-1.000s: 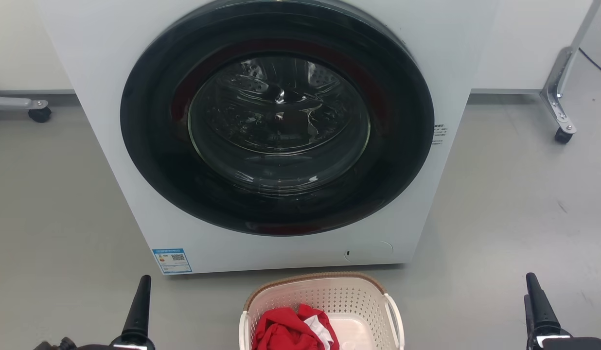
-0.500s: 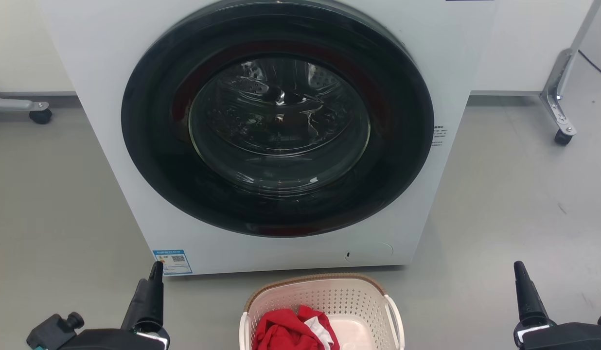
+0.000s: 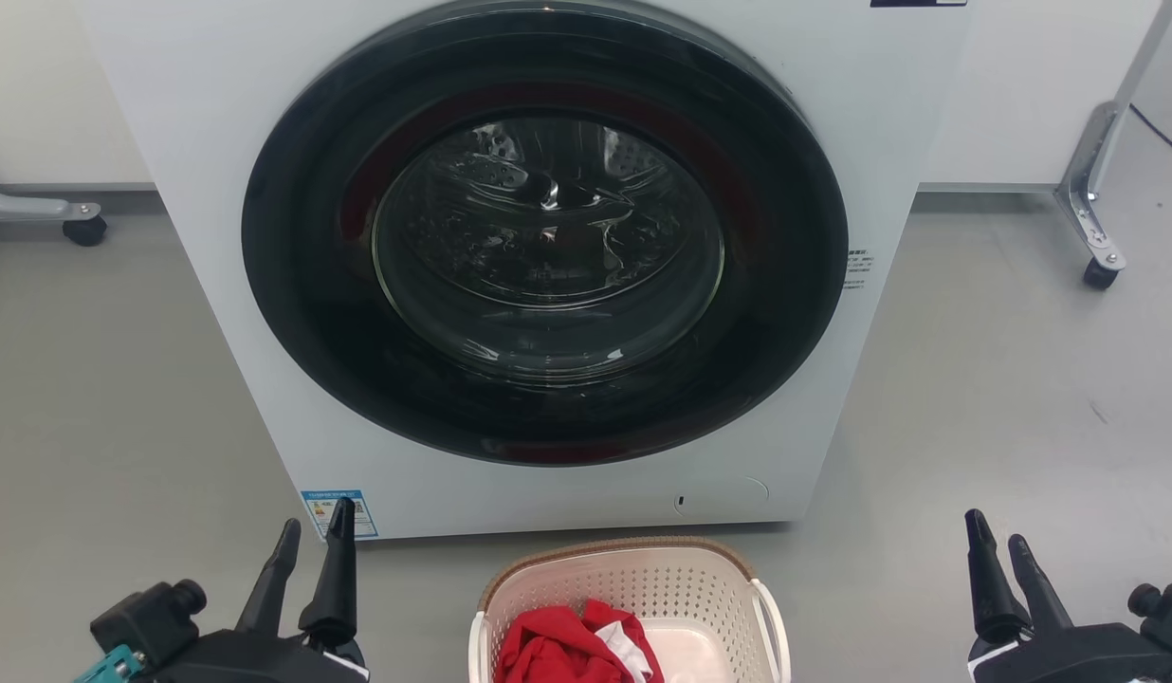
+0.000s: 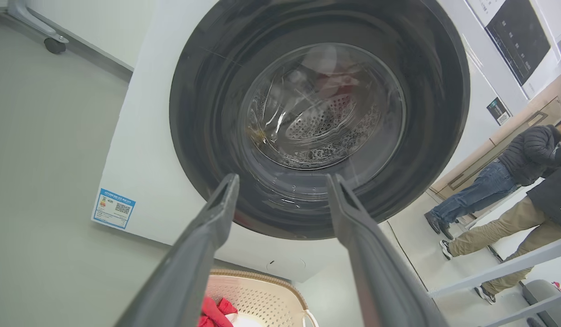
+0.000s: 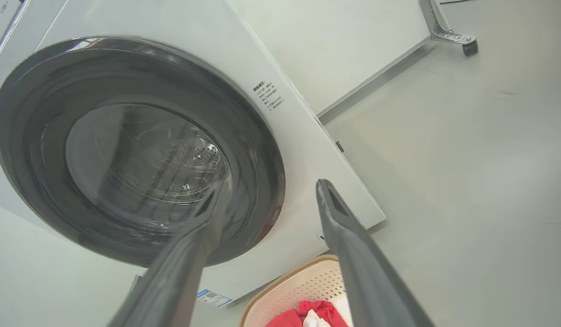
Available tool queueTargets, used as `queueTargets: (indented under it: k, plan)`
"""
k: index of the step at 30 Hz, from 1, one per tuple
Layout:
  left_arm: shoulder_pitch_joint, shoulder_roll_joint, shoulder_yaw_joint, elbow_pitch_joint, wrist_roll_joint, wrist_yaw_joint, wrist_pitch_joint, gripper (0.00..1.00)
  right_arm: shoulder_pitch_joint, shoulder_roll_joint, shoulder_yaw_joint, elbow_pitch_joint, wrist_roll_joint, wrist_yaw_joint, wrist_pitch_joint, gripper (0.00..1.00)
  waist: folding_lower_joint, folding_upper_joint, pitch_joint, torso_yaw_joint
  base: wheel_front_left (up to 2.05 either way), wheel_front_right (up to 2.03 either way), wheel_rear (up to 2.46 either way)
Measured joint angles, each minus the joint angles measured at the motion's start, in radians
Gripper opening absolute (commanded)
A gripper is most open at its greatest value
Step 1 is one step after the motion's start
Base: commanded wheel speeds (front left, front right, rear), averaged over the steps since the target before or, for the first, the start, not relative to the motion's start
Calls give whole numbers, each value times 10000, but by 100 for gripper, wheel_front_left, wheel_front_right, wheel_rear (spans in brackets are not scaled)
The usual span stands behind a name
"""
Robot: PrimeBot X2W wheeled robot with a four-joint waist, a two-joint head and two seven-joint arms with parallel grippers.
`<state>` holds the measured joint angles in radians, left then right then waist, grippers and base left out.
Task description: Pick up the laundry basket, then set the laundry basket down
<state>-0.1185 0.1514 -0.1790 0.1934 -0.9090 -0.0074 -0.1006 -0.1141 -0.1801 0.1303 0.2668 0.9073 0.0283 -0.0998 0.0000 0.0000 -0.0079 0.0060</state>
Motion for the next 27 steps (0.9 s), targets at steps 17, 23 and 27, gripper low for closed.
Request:
queueTargets:
  k: [17,23,27]
  plan:
    - [0,324,-1028,-79,2554,512,-621,100,-48,-362,951,232,-2351,-447,-623,100,0,0,-29,46,0,0,0]
    - [0,391,-1302,-6,3507,709,-819,100,-143,-460,1273,399,-3206,-602,-882,100,0,0,-53,52,0,0,0]
    - [0,418,-1457,38,3937,859,-888,100,-195,-518,1423,525,-3645,-727,-1053,100,0,0,-72,49,0,0,0]
